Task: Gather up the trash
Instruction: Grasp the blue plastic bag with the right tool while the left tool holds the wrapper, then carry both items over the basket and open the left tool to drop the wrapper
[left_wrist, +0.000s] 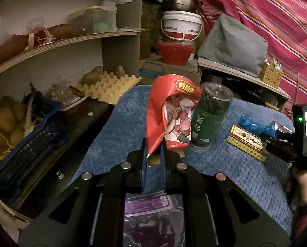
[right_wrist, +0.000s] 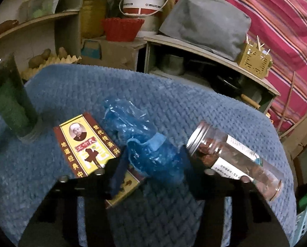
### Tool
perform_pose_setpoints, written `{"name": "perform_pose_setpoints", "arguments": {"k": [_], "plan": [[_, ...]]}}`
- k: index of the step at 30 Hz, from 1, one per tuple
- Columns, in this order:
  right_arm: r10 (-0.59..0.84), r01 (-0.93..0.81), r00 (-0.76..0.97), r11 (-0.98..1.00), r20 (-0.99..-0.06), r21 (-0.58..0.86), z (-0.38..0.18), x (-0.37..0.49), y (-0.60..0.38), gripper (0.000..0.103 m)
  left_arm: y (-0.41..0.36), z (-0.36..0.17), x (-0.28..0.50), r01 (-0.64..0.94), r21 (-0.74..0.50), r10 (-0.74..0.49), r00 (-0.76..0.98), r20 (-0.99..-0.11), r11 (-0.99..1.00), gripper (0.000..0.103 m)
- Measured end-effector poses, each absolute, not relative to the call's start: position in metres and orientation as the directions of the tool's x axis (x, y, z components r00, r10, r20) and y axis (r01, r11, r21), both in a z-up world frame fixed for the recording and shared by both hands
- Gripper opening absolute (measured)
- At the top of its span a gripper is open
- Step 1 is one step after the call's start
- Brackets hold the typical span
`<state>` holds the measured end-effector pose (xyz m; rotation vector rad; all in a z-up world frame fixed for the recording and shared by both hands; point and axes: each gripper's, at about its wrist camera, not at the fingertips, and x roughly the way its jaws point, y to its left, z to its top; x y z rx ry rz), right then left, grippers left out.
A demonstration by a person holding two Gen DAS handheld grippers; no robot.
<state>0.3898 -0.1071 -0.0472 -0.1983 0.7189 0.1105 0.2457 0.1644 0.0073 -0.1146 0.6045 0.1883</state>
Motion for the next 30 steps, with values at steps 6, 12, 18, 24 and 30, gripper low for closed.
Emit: {"name": "perform_pose_setpoints", "arguments": {"k": [6,12,18,24,30], "plan": [[0.053,-0.17,0.762,0.978,-0.645,-0.12,-0.039,0.383,-0.115,0.025,0.163,0.015,0.239,-0.206,-0.059,0.138,0.815,-0.562,0.977,0.01],[0.057,-0.147,0.802,0.984,-0.594,-0.103,-0.016,0.35,-0.134,0.023,0.152,0.026,0.228,-0.184,-0.054,0.126,0.831,-0.542,0.982,0.01],[0.058,-0.136,0.827,0.986,-0.559,-0.1,0.005,0.3,-0.157,0.023,0.133,0.039,0.216,-0.137,-0.073,0.08,0.85,-0.521,0.988,0.01],[0.046,-0.103,0.843,0.992,-0.535,-0.076,0.018,0.245,-0.191,0.023,0.088,0.046,0.203,-0.047,-0.035,0.023,0.865,-0.501,0.998,0.01],[0.021,-0.058,0.854,0.997,-0.519,-0.055,0.023,0.198,-0.226,0.023,0.05,0.047,0.194,0.028,-0.025,-0.036,0.863,-0.503,0.999,0.01]]}}
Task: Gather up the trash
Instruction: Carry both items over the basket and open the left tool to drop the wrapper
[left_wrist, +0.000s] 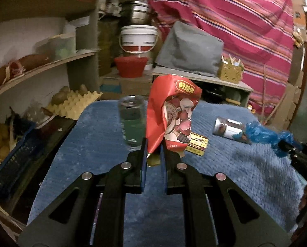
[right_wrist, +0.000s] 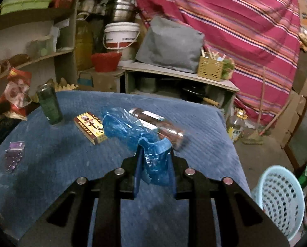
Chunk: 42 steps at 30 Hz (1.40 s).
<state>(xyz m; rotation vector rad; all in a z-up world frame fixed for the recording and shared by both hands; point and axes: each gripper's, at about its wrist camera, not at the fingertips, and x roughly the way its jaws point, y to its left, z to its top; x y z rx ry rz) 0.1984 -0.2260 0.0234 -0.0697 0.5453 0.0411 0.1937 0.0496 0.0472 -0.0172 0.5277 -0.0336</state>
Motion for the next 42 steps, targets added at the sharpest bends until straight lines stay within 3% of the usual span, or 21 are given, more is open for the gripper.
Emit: {"name": "perform_pose_setpoints", "arguments": {"k": [16,32,42], "plan": [[-0.008,0.02,0.856,1.0,-0.517,0.017,0.019,0.15,-0.323,0.023,-0.066,0.029,0.191,0.147,0.056,-0.092,0.83,-0.55,0.988,0.01],[-0.23,0.297,0.837,0.953,-0.496,0.059,0.02,0.106,-0.48,0.023,-0.249,0.01,0.185,0.391,0.023,-0.314,0.769,-0.556,0.92,0.01],[-0.294,0.425,0.776,0.898,-0.558,0.118,-0.006,0.088,-0.567,0.023,-0.368,-0.011,0.169,0.549,-0.001,-0.448,0.681,-0.58,0.836,0.01]]}}
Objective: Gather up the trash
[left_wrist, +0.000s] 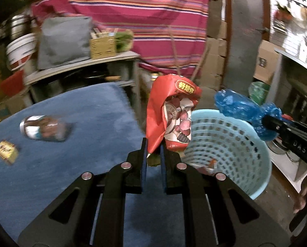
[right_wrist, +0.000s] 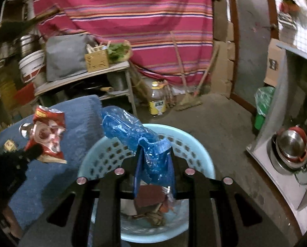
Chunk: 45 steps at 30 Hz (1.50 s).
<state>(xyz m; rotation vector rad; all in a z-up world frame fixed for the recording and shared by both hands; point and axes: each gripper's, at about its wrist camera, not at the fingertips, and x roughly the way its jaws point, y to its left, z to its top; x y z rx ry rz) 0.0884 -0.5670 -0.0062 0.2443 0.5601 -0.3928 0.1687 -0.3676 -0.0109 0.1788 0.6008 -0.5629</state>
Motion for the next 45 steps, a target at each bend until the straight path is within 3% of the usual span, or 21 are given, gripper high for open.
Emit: {"name": "perform_pose_setpoints", "arguments": {"k": [7,15,21,24,25,26,28,31,35,39,41,45], "plan": [[-0.293,0.46,0.77,0.871,-0.567,0.175,-0.013,0.077,-0.595,0.023,-0.414,-0.023,0.172,0.603,-0.023,-0.492,0.627,-0.604,0.797,0.015],[-0.28,0.455,0.758,0.874,-0.59,0.169,-0.02,0.082,-0.595,0.023,-0.401,-0.02,0.179,0.547,-0.017,-0.451,0.673,-0.587,0.837,0.076],[-0.246,0.423,0.737,0.894,-0.63,0.145,-0.033,0.104,-0.582,0.023,-0.366,-0.008,0.175,0.473,0.002,-0.397,0.741,-0.541,0.881,0.095],[-0.23,0.409,0.733,0.901,-0.641,0.146,-0.039,0.116,-0.575,0.025,-0.347,-0.001,0.169,0.441,0.013,-0.372,0.773,-0.514,0.898,0.098],[-0.222,0.407,0.731,0.901,-0.646,0.151,-0.04,0.119,-0.573,0.035,-0.339,0.001,0.166,0.433,0.012,-0.367,0.779,-0.509,0.901,0.097],[-0.214,0.406,0.731,0.9,-0.647,0.161,-0.042,0.121,-0.572,0.054,-0.33,0.004,0.164,0.425,0.011,-0.362,0.785,-0.503,0.905,0.098],[-0.223,0.418,0.734,0.893,-0.641,0.169,-0.044,0.123,-0.57,0.069,-0.316,0.01,0.159,0.412,0.015,-0.353,0.797,-0.49,0.911,0.098],[-0.218,0.414,0.728,0.895,-0.649,0.164,-0.047,0.126,-0.567,0.071,-0.291,0.019,0.147,0.389,0.034,-0.331,0.823,-0.462,0.921,0.098],[-0.224,0.403,0.733,0.904,-0.643,0.145,-0.042,0.126,-0.551,0.084,-0.252,0.025,0.129,0.366,0.033,-0.317,0.844,-0.433,0.93,0.098],[-0.249,0.391,0.744,0.915,-0.62,0.102,-0.03,0.116,-0.527,0.084,-0.22,0.028,0.114,0.333,0.029,-0.29,0.857,-0.426,0.943,0.098],[-0.239,0.372,0.764,0.922,-0.599,0.107,-0.021,0.105,-0.512,0.091,-0.201,0.029,0.105,0.319,0.028,-0.278,0.862,-0.424,0.947,0.098],[-0.262,0.353,0.813,0.932,-0.521,0.082,0.002,0.082,-0.481,0.092,-0.169,0.031,0.089,0.267,0.03,-0.231,0.88,-0.415,0.963,0.098]]}}
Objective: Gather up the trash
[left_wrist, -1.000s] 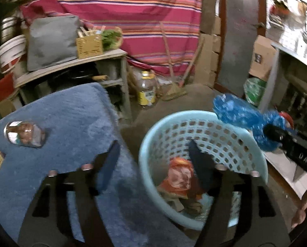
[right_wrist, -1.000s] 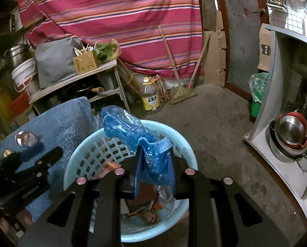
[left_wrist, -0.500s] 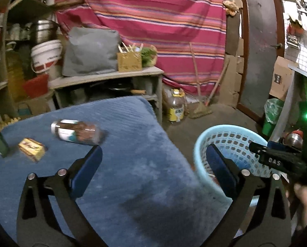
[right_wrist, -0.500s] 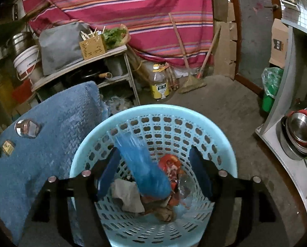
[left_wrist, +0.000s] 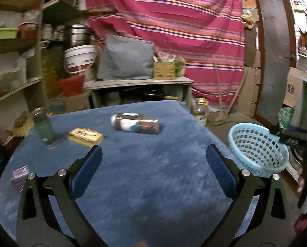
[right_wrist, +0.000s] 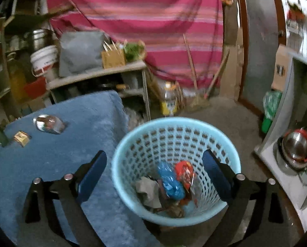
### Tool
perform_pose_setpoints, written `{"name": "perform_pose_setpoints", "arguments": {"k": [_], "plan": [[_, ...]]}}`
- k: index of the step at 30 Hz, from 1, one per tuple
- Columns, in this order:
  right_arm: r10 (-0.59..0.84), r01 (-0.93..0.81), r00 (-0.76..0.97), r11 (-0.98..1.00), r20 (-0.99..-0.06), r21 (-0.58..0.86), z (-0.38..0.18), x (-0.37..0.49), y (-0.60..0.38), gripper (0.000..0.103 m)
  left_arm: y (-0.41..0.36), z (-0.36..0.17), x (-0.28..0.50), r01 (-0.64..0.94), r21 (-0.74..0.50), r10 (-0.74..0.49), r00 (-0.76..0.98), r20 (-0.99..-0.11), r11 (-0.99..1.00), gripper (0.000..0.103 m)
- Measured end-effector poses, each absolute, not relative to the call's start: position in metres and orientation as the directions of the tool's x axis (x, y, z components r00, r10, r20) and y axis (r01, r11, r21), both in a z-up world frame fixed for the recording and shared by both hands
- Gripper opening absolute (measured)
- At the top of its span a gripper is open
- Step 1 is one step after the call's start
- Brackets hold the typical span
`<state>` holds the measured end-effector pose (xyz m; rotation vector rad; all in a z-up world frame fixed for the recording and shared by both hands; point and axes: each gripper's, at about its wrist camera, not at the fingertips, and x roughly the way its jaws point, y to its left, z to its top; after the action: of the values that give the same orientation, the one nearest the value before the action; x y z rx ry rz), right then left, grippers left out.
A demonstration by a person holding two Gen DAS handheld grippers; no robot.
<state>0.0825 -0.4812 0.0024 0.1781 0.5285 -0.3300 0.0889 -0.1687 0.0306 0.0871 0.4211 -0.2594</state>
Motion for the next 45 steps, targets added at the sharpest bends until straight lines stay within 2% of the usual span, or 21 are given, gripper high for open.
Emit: {"name": "perform_pose_setpoints", "arguments": {"k": [4,7,22,29,45], "plan": [[-0.252,0.321,0.855,0.943,-0.454,0.082,0.016,0.054,-0.442,0.099,-0.134,0.028,0.077,0.218,0.037,-0.182,0.888,-0.423,0.975,0.098],[-0.21,0.276,0.878,0.956,-0.431,0.096,0.019,0.037,-0.409,0.099,-0.11,0.027,0.066,0.188,0.033,-0.158,0.896,-0.415,0.982,0.098],[-0.062,0.089,0.913,0.995,-0.404,0.048,-0.015,0.001,-0.268,0.099,-0.015,-0.004,0.024,0.02,-0.017,-0.025,0.908,-0.418,1.0,0.098],[-0.1,0.111,0.925,0.994,-0.366,0.007,-0.013,-0.005,-0.248,0.099,-0.013,-0.013,0.026,0.007,0.023,0.003,0.911,-0.413,1.0,0.098],[-0.099,0.109,0.928,0.994,-0.36,0.009,-0.015,0.0,-0.248,0.099,-0.022,-0.012,0.026,0.018,0.055,0.005,0.919,-0.394,0.998,0.098]]}}
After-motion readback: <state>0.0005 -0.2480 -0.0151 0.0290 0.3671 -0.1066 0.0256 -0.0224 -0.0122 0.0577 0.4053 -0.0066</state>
